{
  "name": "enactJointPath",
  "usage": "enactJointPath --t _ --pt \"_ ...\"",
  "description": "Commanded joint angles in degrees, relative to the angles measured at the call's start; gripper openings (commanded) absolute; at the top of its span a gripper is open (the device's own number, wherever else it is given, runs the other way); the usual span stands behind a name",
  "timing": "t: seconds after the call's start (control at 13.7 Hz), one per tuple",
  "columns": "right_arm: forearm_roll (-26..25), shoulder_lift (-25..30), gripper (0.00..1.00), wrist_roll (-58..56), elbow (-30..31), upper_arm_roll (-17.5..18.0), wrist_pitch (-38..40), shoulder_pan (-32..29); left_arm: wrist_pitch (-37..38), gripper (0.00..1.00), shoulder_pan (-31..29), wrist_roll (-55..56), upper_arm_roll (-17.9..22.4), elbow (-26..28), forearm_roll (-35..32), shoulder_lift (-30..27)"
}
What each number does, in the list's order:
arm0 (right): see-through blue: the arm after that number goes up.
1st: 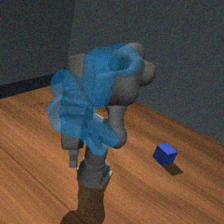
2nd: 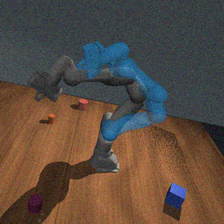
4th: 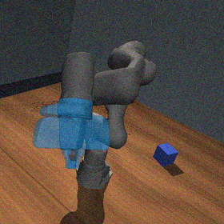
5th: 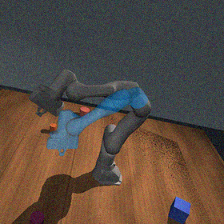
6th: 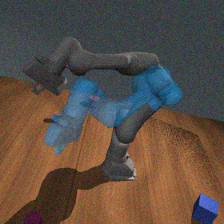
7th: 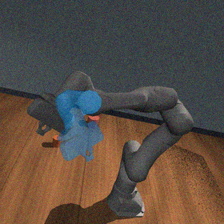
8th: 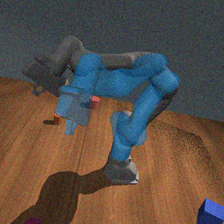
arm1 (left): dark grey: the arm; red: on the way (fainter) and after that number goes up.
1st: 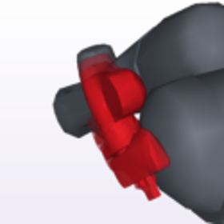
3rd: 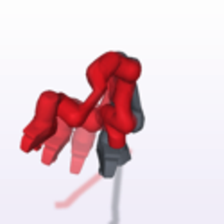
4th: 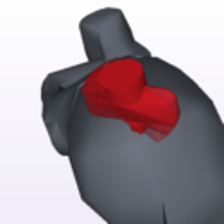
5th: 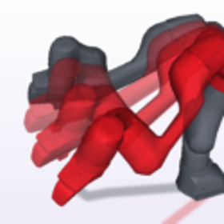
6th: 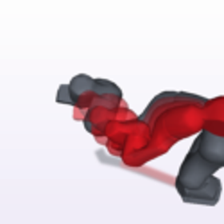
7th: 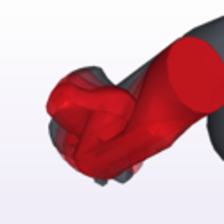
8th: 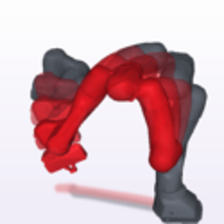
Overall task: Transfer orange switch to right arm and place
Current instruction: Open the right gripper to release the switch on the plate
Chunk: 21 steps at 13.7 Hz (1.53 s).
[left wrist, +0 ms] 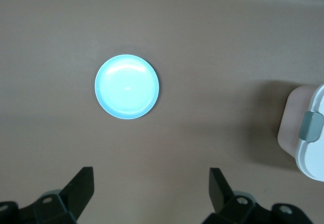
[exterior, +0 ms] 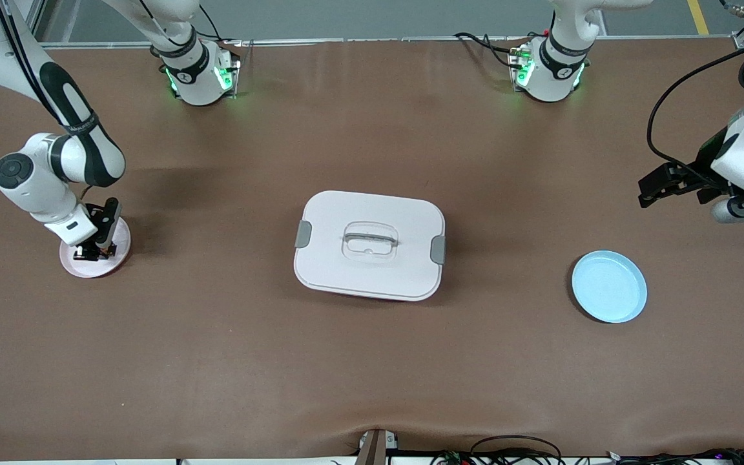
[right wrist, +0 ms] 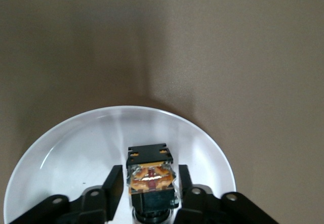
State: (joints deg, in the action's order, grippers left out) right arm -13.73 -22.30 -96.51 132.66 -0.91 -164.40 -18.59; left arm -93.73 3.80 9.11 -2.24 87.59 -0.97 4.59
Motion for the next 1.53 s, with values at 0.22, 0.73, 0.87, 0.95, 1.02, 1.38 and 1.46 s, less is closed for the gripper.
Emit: enactJointPath --t 0.22,0.73,0.87,0.95,1.02,1.38,1.46 --pt "-1.47 0.68 1.0 1.41 -0.99 0.65 1.09 -0.83 -1.9 1.0 -2.3 -1.02 -1.98 4.35 1.15 -3.27" --pt "-1.47 3.57 1.0 19.14 -1.08 0.82 7.94 2.94 -3.21 1.0 -2.83 -2.34 -1.89 7.15 1.15 -4.49" --pt "-1.38 5.68 1.0 24.15 -2.48 1.09 13.8 4.35 -6.8 1.0 -2.66 -2.43 -1.98 11.88 1.15 -7.73" --pt "-1.38 6.91 1.0 26.44 -3.8 1.17 18.28 5.4 -7.17 1.0 -2.66 -2.43 -2.15 12.52 1.15 -8.1" --pt "-1.38 8.31 1.0 28.38 -4.77 1.17 22.76 6.54 -7.17 1.0 -2.74 -2.43 -2.41 12.61 1.15 -8.19" --pt "0.63 15.52 1.0 38.23 -8.2 1.26 38.0 9.45 -6.56 1.0 -3.18 -3.92 -2.33 8.41 1.15 -5.91" --pt "2.99 16.31 1.0 39.02 -8.9 1.26 40.1 9.54 -6.38 1.0 -3.18 -3.84 -2.24 7.0 1.15 -4.86"
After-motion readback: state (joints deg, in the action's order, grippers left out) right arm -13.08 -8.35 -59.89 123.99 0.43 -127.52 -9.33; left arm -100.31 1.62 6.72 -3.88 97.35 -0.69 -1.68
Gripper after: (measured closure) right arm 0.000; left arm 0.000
